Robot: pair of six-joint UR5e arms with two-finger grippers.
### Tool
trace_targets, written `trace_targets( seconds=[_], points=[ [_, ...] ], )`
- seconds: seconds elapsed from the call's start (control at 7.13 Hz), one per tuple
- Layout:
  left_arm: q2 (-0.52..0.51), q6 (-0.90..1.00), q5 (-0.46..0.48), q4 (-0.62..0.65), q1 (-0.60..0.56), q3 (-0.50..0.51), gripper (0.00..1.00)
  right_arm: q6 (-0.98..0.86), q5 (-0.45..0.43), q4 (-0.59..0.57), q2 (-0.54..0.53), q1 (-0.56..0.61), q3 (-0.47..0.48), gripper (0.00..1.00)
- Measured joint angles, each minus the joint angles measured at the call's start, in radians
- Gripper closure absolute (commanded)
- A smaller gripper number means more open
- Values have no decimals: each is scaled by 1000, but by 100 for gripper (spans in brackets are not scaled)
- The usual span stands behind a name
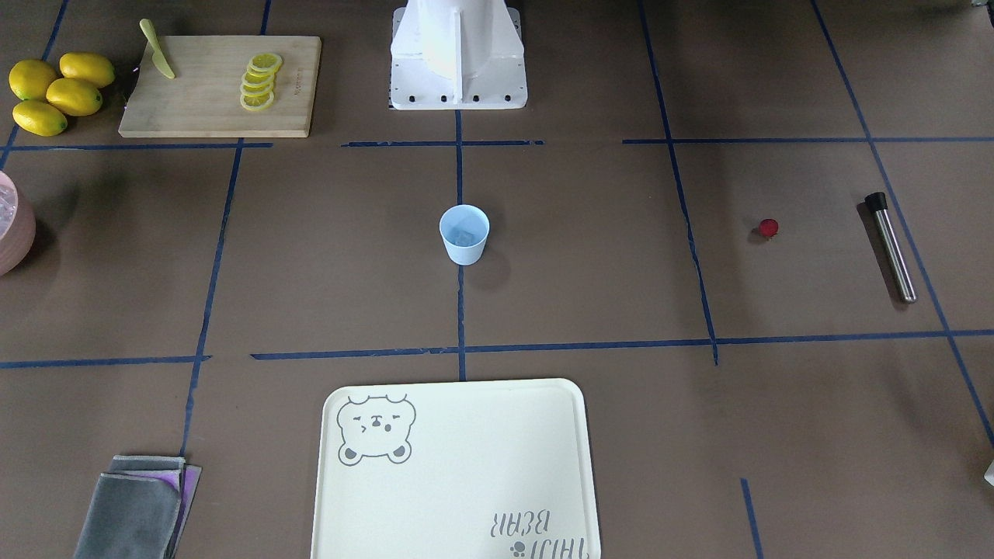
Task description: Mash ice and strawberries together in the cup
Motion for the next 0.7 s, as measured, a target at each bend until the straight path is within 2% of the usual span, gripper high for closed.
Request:
trace_targets(
  seconds=[0.28, 0.42, 0.7],
  points=[
    [19, 1, 1, 6, -3, -20, 0, 159, 0, -112, 171, -61, 13, 94],
    [22, 1, 1, 6, -3, -18, 0, 290, -18, -127, 253, -143, 12, 94],
    [22, -2, 2, 7, -2, -9, 0, 611, -146, -134, 437, -377, -12, 92]
  ],
)
